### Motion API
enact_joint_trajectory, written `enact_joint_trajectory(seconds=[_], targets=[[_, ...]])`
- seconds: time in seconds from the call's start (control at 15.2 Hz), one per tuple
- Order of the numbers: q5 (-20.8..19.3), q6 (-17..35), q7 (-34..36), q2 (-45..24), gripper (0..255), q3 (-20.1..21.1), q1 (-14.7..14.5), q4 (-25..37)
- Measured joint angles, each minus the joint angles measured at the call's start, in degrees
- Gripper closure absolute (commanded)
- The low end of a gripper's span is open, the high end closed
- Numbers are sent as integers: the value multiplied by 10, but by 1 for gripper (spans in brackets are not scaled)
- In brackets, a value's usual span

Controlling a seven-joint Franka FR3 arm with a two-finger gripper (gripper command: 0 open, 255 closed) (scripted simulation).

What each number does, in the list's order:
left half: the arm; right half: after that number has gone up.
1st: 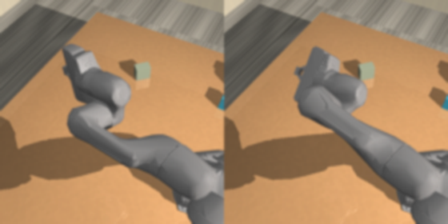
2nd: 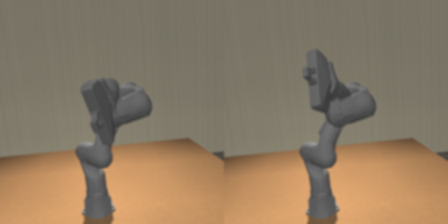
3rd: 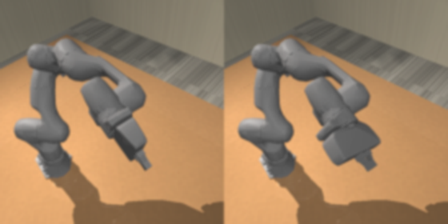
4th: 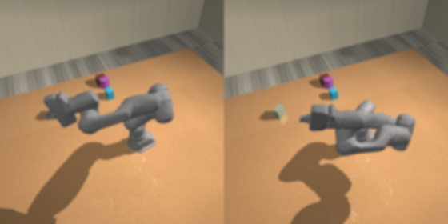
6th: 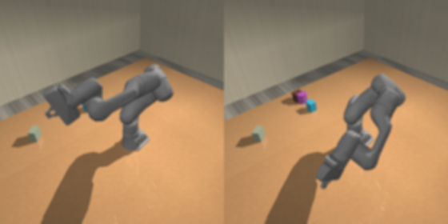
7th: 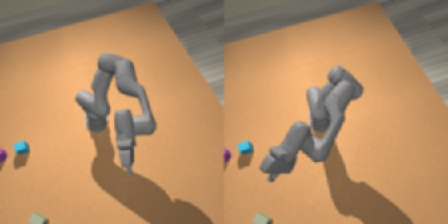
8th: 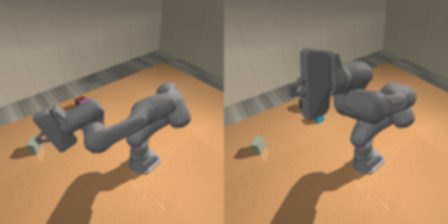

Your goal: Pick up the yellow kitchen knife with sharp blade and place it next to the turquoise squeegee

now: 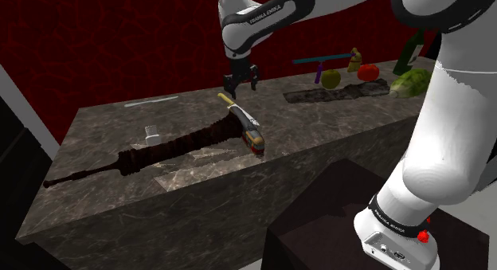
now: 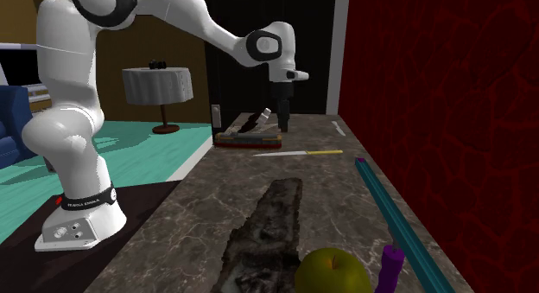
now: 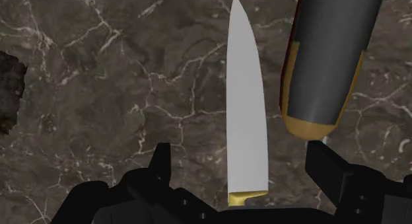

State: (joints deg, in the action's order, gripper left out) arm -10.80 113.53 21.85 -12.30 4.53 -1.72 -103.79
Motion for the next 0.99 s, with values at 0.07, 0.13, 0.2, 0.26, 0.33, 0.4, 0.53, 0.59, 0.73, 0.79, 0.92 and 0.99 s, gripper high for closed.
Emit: enact_joint_trajectory(seconds=[0.07, 0.13, 0.2, 0.26, 0.33, 0.4, 0.53, 0.59, 0.73, 0.79, 0.92, 0.99], targets=[[-4, -1, 4, -25, 0, 0, -2, 24], [-8, -2, 8, -51, 0, 0, -5, 49], [-11, -8, 10, -77, 0, -1, -7, 79], [-14, -14, 11, -106, 0, -2, -9, 112], [-17, -13, 13, -124, 0, -3, -11, 128], [-18, -10, 15, -138, 0, -3, -13, 138], [-20, -1, 16, -148, 0, -4, -12, 138], [-21, 5, 16, -152, 0, -5, -11, 136], [-22, 17, 17, -158, 0, -6, -10, 131], [-23, 23, 18, -160, 0, -6, -10, 127], [-24, 30, 18, -164, 0, -7, -9, 124], [-24, 32, 18, -166, 0, -7, -9, 124]])
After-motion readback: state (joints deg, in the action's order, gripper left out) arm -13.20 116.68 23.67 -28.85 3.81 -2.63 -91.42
